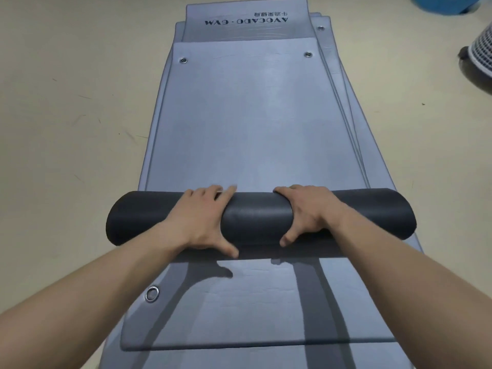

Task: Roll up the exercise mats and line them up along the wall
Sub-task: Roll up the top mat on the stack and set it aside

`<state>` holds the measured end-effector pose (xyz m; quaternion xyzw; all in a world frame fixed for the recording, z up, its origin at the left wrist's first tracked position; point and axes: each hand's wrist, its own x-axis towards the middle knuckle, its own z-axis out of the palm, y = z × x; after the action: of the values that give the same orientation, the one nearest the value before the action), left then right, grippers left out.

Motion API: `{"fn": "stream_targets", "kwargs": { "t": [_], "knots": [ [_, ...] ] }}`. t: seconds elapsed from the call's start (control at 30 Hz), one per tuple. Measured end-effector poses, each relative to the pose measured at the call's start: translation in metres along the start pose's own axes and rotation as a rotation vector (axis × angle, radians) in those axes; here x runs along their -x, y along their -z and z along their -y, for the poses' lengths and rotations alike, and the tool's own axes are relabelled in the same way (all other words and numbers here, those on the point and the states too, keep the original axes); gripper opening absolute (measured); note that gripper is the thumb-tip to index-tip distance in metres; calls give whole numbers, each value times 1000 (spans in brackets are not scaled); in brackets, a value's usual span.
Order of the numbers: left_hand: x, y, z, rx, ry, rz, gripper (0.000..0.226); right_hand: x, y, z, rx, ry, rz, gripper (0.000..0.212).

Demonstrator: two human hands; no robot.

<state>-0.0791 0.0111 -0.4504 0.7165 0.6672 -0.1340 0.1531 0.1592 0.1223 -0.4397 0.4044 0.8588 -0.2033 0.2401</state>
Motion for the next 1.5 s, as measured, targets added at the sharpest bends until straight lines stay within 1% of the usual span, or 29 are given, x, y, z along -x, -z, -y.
{"fn": "stream_targets", "kwargs": {
  "t": [0.03, 0.07, 0.17, 0.2, 0.23, 0.3, 0.37, 0.43, 0.47, 0.5, 0.57, 0.6, 0.63, 0.67, 0.77, 0.83, 0.87, 0.93, 0.97, 1.0, 1.07, 1.13, 1.2, 1.27, 1.3, 1.33, 1.4, 1.43, 1.5],
  "knots": [
    [2, -3, -1, -47, -4, -9, 139, -3, 6, -1, -21, -2, 27, 130],
    [-1, -5, -1, -60, -5, -16, 135, -4, 6, -1, -14, -1, 9, 131],
    [-11, -1, 4, 5, -3, -33, 120, 12, -14, 0, 114, -46, -219, 134],
    [-12, 2, 5, 18, -12, -32, 118, 20, -26, 3, 163, -55, -264, 134],
    [-13, 3, 5, 23, -17, -35, 116, 25, -34, 4, 198, -50, -284, 132],
    [-15, 10, 6, 51, -2, -4, 109, 22, -27, 6, 232, -36, -297, 116],
    [-18, 26, 10, 145, 26, 119, 103, 20, -1, 4, 147, -25, -221, 101],
    [-18, 38, 13, 261, 56, 272, 102, 22, 17, 3, 64, -2, -68, 97],
    [-14, 40, 10, 283, 70, 324, 107, 25, 19, 2, 32, 1, 14, 98],
    [-9, 38, 3, 236, 74, 319, 115, 28, 18, 3, 7, -7, 66, 99],
    [7, 22, -19, 5, 70, 160, 127, 28, 14, 2, -41, -27, 106, 103],
    [14, 13, -30, -63, 54, 69, 126, 26, 14, 2, -65, -38, 117, 105],
    [16, 6, -38, -84, 34, 8, 123, 25, 14, 2, -73, -38, 116, 109],
    [14, 5, -39, -66, 16, -13, 119, 24, 13, 0, -52, -37, 76, 114],
    [-9, 29, -21, 119, 4, 94, 115, 34, -11, 9, 148, -104, -232, 132],
    [-24, 40, -12, 174, 11, 157, 116, 37, -30, 23, 219, -152, -343, 135],
    [-26, 38, -14, 158, 11, 129, 119, 34, -33, 25, 222, -162, -355, 133],
    [-16, 20, -19, 40, 37, -88, 129, 22, -20, 20, 189, -156, -339, 128],
    [-6, 6, -23, -56, 43, -196, 132, 15, -9, 16, 171, -137, -303, 127],
    [2, -7, -24, -147, 42, -264, 134, 9, 1, 12, 161, -118, -260, 127],
    [1, -16, -17, -219, 28, -289, 134, 0, 19, 9, 132, -103, -179, 127],
    [-13, -3, -11, -163, 14, -255, 129, -5, 35, 9, 79, -115, -94, 127],
    [-19, 11, -9, -113, 10, -193, 123, -6, 46, 13, 12, -111, -16, 120],
    [-14, 14, -7, -90, -27, -94, 122, -3, 47, 16, -63, -104, 86, 112],
    [-9, 12, -5, -64, -41, -19, 123, 2, 39, 18, -100, -96, 116, 112],
    [-5, 10, -3, -28, -48, 57, 124, 10, 25, 20, -108, -87, 87, 118],
    [-7, 14, 2, 52, -44, 173, 128, 34, -12, 28, -31, -87, -111, 137],
    [-10, 17, 5, 86, -42, 202, 130, 44, -29, 31, 38, -83, -199, 142],
    [-16, 15, 10, 113, -48, 202, 135, 47, -47, 31, 128, -65, -242, 145]
  ]
}}
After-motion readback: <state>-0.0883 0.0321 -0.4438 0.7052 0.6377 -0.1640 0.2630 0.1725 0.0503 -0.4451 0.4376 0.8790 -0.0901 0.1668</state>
